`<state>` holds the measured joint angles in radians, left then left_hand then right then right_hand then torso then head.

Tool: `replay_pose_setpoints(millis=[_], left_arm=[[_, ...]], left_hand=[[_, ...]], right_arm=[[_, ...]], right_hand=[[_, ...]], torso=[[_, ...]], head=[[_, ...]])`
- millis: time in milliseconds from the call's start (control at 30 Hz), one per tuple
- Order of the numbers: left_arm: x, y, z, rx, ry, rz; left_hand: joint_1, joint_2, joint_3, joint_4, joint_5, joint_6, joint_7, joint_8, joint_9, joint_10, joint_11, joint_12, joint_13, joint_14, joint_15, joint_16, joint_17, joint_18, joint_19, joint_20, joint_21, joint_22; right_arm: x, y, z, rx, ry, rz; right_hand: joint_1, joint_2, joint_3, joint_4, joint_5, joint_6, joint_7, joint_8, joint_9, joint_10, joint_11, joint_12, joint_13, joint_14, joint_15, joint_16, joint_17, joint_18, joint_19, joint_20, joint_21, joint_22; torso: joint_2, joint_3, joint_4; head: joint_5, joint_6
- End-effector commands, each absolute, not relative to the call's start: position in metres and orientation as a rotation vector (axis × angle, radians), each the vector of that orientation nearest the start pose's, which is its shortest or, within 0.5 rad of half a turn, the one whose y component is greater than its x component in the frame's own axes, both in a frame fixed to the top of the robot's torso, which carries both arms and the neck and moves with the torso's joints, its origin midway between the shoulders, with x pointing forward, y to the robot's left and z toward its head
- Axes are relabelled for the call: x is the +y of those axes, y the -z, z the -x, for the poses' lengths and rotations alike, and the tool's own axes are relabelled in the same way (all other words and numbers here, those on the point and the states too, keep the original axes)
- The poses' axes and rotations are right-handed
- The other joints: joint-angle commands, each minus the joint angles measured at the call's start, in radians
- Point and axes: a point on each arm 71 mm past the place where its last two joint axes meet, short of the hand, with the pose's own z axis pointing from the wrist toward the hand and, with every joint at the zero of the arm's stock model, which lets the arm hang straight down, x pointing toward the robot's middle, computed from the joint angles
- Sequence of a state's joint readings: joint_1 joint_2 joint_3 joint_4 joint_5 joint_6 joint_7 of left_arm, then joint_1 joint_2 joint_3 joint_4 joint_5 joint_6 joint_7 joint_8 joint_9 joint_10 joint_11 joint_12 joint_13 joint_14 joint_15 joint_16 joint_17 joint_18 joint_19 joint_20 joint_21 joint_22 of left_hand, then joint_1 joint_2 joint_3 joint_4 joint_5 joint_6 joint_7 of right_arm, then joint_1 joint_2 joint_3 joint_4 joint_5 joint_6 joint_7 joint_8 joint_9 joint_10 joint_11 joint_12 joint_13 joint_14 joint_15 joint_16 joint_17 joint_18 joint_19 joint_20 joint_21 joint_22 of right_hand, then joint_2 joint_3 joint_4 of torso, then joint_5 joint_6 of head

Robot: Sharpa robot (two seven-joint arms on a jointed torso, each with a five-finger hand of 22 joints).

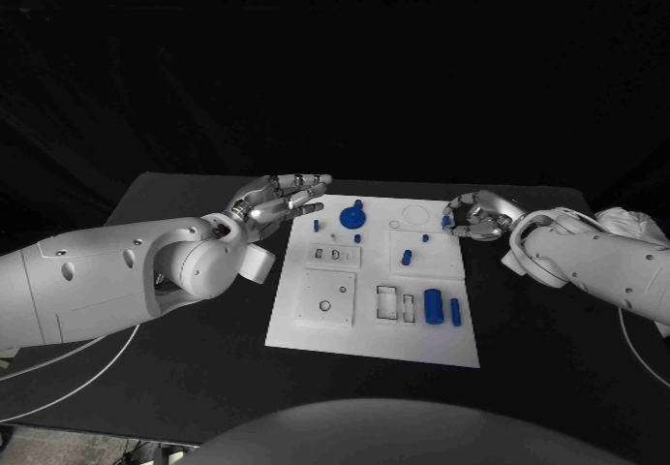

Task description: Assemble the parts on the task board

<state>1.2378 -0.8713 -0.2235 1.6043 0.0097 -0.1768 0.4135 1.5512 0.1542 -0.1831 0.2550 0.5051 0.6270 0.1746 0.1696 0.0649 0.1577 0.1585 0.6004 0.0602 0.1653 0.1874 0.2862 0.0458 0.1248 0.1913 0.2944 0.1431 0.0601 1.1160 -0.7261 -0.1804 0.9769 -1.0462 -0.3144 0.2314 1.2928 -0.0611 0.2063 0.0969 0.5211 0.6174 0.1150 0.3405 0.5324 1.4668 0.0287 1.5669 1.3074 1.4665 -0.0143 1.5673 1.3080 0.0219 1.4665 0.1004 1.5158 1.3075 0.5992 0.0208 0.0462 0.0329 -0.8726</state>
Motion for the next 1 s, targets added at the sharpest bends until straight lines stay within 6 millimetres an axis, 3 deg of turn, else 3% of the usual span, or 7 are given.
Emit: replay_pose_setpoints(millis=[33, 767, 1000], left_arm=[[0.1905, 0.2180, -0.4482, 1.660, 1.668, 1.076], [0.1903, 0.2182, -0.4479, 1.664, 1.671, 1.077], [0.1901, 0.2183, -0.4481, 1.665, 1.671, 1.076]], left_hand=[[0.012, 0.001, 0.006, 0.000, 0.005, 0.004, 0.002, 0.005, 0.001, 0.005, 0.001, 0.003, 0.001, 0.001, -0.006, 0.002, 0.001, -0.012, 0.004, -0.001, 0.005, 0.000], [0.012, 0.001, 0.006, 0.000, 0.005, 0.004, 0.002, 0.005, 0.001, 0.005, 0.001, 0.003, 0.001, 0.001, -0.006, 0.002, 0.001, -0.012, 0.004, -0.001, 0.005, 0.000], [0.012, 0.001, 0.006, 0.000, 0.005, 0.004, 0.002, 0.005, 0.001, 0.005, 0.001, 0.003, 0.001, 0.001, -0.006, 0.002, 0.001, -0.012, 0.004, -0.001, 0.005, 0.000]], right_arm=[[-0.3113, 0.2931, -0.5228, 1.827, -0.621, -0.179], [-0.3121, 0.2947, -0.5244, 1.843, -0.599, -0.183], [-0.3113, 0.2948, -0.5250, 1.844, -0.599, -0.183]], right_hand=[[0.011, -0.002, 0.007, -0.001, 0.004, 0.007, 0.000, 0.005, -0.001, 0.104, 0.008, 0.004, 0.263, 0.104, 0.006, 0.003, 0.263, -0.003, 0.041, 0.004, -0.002, 0.238], [0.036, -0.005, 0.035, -0.022, 0.016, 0.003, -0.002, 0.012, -0.006, 0.104, 0.006, 0.004, 0.263, 0.104, 0.005, 0.003, 0.263, 0.000, 0.032, 0.004, -0.010, 0.235], [0.039, -0.004, 0.046, -0.027, 0.024, 0.024, -0.001, 0.037, 0.005, 0.104, 0.006, 0.004, 0.263, 0.104, 0.005, 0.003, 0.263, 0.000, 0.032, 0.004, -0.011, 0.235]], torso=[[-0.001, 0.0002, 0.0019], [-0.001, 0.0002, 0.0006], [-0.001, 0.0001, 0.0007]], head=[[0.001, 0.000], [0.004, 0.000], [0.003, 0.000]])
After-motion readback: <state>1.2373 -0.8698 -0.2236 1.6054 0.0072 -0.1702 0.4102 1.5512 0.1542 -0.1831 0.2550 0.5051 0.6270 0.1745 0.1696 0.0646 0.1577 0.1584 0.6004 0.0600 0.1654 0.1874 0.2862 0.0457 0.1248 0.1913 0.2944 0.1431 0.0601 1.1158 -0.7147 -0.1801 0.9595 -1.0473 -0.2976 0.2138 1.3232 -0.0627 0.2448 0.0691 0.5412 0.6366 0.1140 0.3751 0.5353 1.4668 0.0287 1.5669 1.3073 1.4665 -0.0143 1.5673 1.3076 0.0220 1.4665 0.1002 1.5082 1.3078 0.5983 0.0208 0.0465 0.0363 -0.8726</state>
